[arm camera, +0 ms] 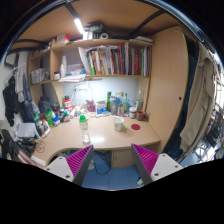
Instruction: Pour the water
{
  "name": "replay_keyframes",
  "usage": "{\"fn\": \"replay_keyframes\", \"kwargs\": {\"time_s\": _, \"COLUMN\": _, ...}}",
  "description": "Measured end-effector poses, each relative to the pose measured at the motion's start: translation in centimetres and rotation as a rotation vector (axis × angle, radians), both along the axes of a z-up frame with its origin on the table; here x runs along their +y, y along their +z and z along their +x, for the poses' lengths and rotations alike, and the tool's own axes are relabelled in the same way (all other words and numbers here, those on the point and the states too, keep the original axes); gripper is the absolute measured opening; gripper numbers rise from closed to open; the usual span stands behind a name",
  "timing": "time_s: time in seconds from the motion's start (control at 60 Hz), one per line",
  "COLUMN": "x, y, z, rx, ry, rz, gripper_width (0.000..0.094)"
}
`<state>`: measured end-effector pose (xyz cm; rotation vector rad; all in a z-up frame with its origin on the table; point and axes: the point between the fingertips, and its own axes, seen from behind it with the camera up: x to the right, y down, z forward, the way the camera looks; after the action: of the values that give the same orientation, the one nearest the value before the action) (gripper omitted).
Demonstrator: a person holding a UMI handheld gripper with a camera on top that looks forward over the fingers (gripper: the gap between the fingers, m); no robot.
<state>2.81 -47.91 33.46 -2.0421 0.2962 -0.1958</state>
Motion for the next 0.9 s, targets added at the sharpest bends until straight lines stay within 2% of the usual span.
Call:
{"fn": "replay_keyframes", "kwargs": {"time_s": 0.25, "x": -0.7, "y": 1.3, "z": 0.6, "rx": -0.013, "ry": -0.043, "rz": 0.04, "gripper_width": 0.0837}}
{"fn": "replay_keyframes", "kwargs": {"time_s": 0.433, "x": 1.4, "y": -0.9, "z": 1.7, "rx": -0.026, "ry": -0.024, "rz": 0.048, "gripper_width": 0.0837}}
{"fn": "replay_keyframes", "kwargs": {"time_s": 0.633, "x": 7.8, "y": -7.6, "z": 0.4, "rx": -0.01, "ry": 0.087, "rz": 0.079, "gripper_width": 0.0834}}
{"fn": "replay_keyframes", "kwargs": {"time_s": 0.9, "x": 23.9, "y": -17.6, "z": -6.4, "rx": 0.019, "ry": 0.274, "rz": 0.154, "gripper_width": 0.0839}}
